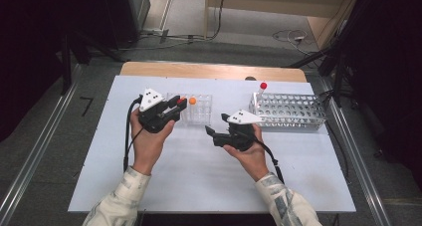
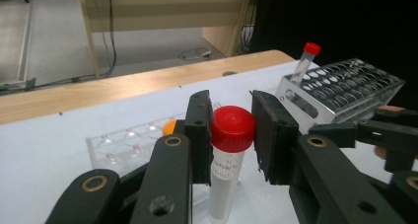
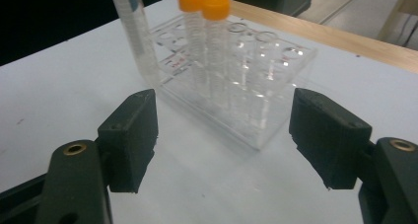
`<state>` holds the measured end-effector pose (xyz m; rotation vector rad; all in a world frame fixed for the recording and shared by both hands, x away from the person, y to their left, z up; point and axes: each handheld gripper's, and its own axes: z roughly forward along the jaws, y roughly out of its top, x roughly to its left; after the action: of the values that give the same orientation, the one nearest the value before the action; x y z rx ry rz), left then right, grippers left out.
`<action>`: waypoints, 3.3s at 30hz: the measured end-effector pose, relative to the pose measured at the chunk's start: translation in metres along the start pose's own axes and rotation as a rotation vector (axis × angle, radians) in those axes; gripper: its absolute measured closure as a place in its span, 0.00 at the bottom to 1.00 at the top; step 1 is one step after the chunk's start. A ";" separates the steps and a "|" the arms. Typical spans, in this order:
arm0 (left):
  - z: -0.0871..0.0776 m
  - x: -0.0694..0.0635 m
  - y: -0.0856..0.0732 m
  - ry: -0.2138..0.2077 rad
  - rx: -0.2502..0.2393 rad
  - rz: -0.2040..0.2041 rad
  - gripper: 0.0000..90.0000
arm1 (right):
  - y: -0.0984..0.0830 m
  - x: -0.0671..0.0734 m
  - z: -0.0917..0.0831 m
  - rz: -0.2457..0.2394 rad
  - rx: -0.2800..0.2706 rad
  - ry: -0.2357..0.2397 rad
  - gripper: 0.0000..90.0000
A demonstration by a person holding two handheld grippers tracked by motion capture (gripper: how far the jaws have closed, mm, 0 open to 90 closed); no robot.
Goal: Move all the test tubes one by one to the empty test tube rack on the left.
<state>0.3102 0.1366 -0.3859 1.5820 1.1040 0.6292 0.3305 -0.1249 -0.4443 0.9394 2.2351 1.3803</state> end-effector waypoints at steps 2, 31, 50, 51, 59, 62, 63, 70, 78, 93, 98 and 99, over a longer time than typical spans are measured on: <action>0.001 0.004 0.004 0.013 -0.001 -0.001 0.79 | -0.001 -0.005 -0.003 0.006 0.000 -0.008 0.28; 0.032 0.028 0.017 0.127 0.012 -0.006 0.79 | -0.006 -0.022 -0.013 0.040 -0.005 -0.038 0.29; 0.045 0.027 -0.012 0.135 0.078 -0.003 0.77 | -0.008 -0.024 -0.013 0.040 -0.001 -0.047 0.29; 0.044 0.027 -0.011 0.138 0.078 -0.002 0.74 | -0.008 -0.025 -0.013 0.040 -0.003 -0.047 0.29; 0.037 0.026 -0.011 0.110 0.073 -0.042 0.60 | -0.005 -0.031 -0.019 0.057 -0.024 -0.076 0.29; 0.032 0.024 -0.012 0.114 0.071 -0.067 0.48 | -0.001 -0.040 -0.025 0.060 -0.024 -0.129 0.29; 0.031 0.024 -0.013 0.119 0.071 -0.073 0.45 | 0.000 -0.043 -0.027 0.064 -0.025 -0.140 0.29; 0.024 0.019 -0.014 0.091 0.064 -0.086 0.39 | 0.006 -0.076 -0.035 0.086 -0.040 -0.279 0.29; 0.021 0.016 -0.015 0.079 0.068 -0.076 0.38 | 0.003 -0.110 -0.025 0.131 -0.019 -0.386 0.30; 0.019 0.016 -0.014 0.063 0.058 -0.082 0.38 | 0.010 -0.141 0.002 0.153 0.017 -0.413 0.48; 0.020 0.015 -0.015 0.055 0.061 -0.079 0.38 | 0.010 -0.145 0.006 0.162 0.017 -0.418 0.56; 0.020 0.015 -0.015 0.054 0.060 -0.079 0.38 | 0.011 -0.146 0.007 0.164 0.018 -0.416 0.58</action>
<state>0.3285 0.1412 -0.4079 1.5720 1.2298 0.5934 0.4429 -0.2183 -0.4446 1.3052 1.8944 1.1035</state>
